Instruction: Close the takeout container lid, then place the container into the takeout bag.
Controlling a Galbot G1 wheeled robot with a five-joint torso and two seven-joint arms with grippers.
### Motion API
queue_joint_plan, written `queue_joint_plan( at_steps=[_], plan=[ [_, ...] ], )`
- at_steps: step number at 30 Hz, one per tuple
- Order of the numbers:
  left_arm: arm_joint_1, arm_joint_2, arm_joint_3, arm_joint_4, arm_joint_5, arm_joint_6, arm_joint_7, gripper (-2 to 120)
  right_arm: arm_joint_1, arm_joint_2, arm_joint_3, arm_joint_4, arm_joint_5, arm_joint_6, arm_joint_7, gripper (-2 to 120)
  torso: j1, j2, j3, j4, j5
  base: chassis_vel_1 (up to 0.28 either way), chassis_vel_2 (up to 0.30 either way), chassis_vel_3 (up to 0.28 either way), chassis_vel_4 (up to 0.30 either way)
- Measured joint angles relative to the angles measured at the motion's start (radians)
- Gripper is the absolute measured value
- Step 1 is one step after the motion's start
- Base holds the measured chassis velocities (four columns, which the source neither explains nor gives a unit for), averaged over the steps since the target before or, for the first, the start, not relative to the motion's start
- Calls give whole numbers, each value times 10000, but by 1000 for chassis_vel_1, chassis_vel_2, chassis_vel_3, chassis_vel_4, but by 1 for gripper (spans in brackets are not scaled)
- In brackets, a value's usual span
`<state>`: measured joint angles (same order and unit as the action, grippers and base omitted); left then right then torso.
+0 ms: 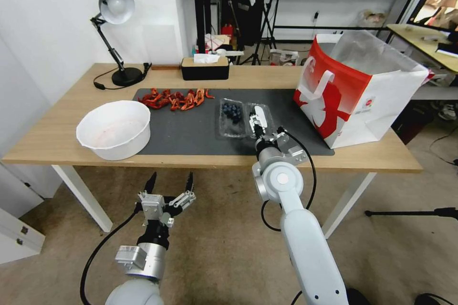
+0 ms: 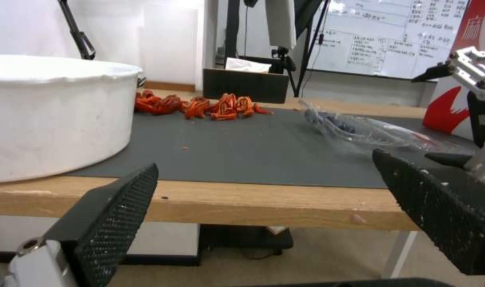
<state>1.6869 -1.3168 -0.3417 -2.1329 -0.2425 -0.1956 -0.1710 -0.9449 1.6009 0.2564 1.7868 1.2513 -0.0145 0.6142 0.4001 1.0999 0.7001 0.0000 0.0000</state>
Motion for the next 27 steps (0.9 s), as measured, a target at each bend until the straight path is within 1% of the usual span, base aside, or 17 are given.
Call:
queue_joint_plan(
  at_steps=[6,9,10,13,14,16,18,20,21,24,27],
  plan=[
    [-6,4,6,22,-8,-5,-6,100,82,0,31,-48,-329,110,-171,100,0,0,0,0,0,0,0,0,0],
    [-7,5,6,24,-15,-11,-12,100,97,-7,-47,-65,-951,159,-430,100,0,0,-1,0,0,0,0,0,0],
    [-7,5,6,24,-15,-11,-12,100,97,-7,-47,-65,-951,159,-430,100,0,0,-1,0,0,0,0,0,0],
    [-7,7,3,30,-18,-22,-19,100,136,-58,-158,-119,-1626,181,-664,100,0,0,-2,0,-1,0,0,0,0],
    [-7,7,3,30,-18,-22,-19,100,136,-58,-158,-119,-1626,181,-664,100,0,0,-2,0,-1,0,0,0,0],
    [-5,7,2,32,-21,-34,-32,100,202,-153,-244,-236,-2210,151,-892,100,0,0,-1,0,0,0,0,0,0],
    [-4,7,2,33,-22,-36,-36,100,222,-188,-272,-274,-2387,126,-971,100,0,0,-1,0,0,0,0,0,0],
    [1,6,3,35,-22,-44,-45,100,265,-320,-379,-420,-3081,96,-1277,100,-1,0,-1,0,0,0,0,0,0],
    [1,6,3,35,-22,-44,-45,100,265,-320,-379,-420,-3081,96,-1277,100,-1,0,-1,0,0,0,0,0,0],
    [3,5,12,40,-18,-57,-64,100,332,-469,-444,-579,-4053,97,-1685,100,0,0,-1,0,0,0,0,0,0],
    [2,5,35,41,-5,-60,-89,100,376,-573,-452,-629,-4445,97,-1862,100,0,0,-1,0,-1,0,0,0,0]
  ],
)
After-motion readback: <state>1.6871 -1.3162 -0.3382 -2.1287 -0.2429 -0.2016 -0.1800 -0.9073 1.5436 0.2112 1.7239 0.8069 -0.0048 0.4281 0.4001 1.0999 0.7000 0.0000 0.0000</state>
